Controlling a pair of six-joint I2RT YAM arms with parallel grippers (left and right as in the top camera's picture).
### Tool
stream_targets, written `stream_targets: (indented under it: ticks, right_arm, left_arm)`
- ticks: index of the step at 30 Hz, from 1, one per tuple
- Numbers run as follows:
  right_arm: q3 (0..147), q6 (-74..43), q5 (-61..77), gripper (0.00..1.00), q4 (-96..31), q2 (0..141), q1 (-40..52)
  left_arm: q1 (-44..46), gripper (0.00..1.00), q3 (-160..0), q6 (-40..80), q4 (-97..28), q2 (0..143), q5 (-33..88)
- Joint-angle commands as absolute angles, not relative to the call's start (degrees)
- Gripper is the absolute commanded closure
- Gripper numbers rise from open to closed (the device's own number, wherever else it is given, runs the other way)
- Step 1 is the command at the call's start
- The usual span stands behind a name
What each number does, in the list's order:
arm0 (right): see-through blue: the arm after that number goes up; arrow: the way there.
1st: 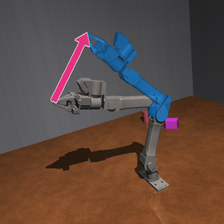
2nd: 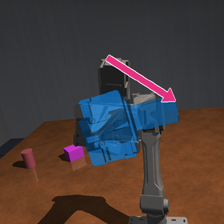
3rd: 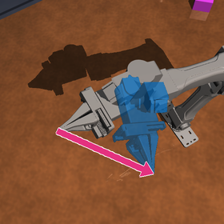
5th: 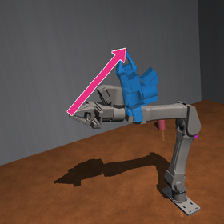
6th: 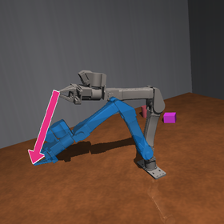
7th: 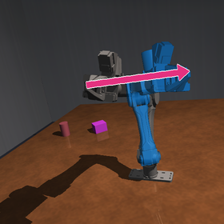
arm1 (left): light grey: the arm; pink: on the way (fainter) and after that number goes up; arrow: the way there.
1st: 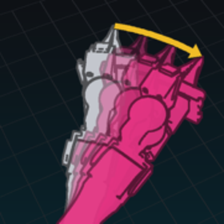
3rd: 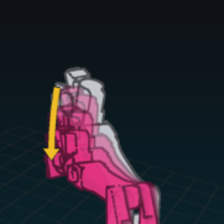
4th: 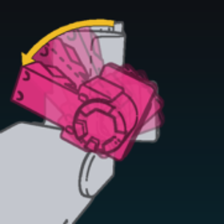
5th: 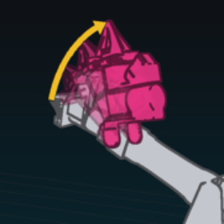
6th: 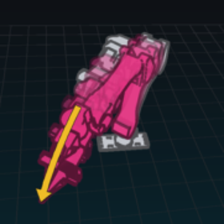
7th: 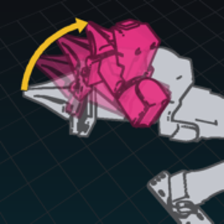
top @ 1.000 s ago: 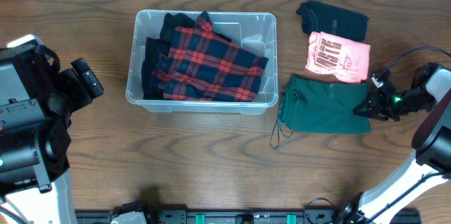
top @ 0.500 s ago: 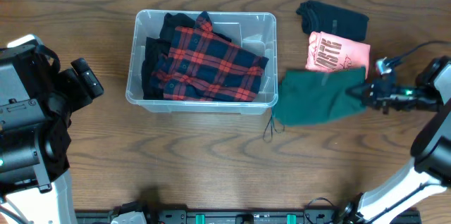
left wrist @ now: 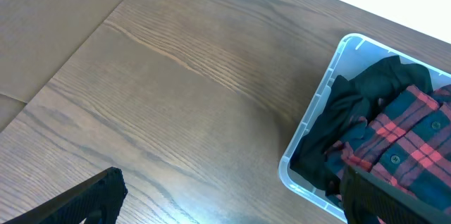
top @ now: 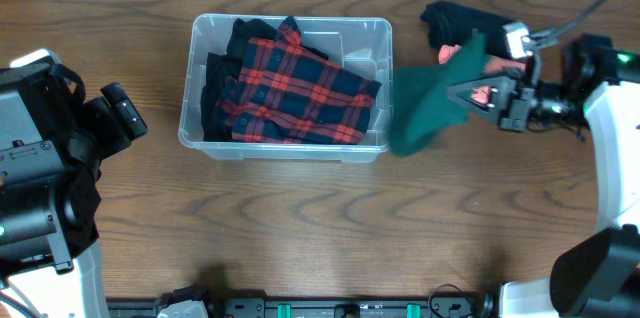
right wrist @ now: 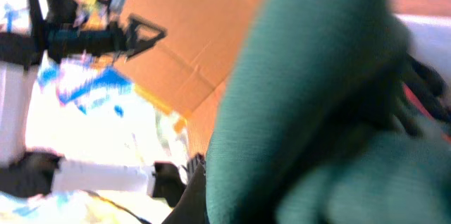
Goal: Pack container
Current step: 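Lift the green shirt and carry it left into the bin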
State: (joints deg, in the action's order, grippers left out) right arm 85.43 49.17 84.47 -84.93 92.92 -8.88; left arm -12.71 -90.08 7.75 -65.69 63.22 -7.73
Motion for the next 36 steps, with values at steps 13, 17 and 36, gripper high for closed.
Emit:
stream_targets:
  ticks: [13,17,36]
  right_arm:
    - [96.75,-28.42,71.53,0.99,-14.44,91.31,8.38]
    - [96.75,-37.56,60.99,0.99,-5.37,91.31,14.5]
    - [96.68,-16.47,33.21,0.99,-32.38,109.27,22.44]
  left_arm:
    - [-13.02,0.02,-90.24,8.47,-65.78,63.29,-8.21]
    - [-13.02,0.02,-90.24,8.47,-65.78,63.29,-8.21]
    - [-13.02,0.02,-90.24,8.45,-65.78,63.29,-8.21]
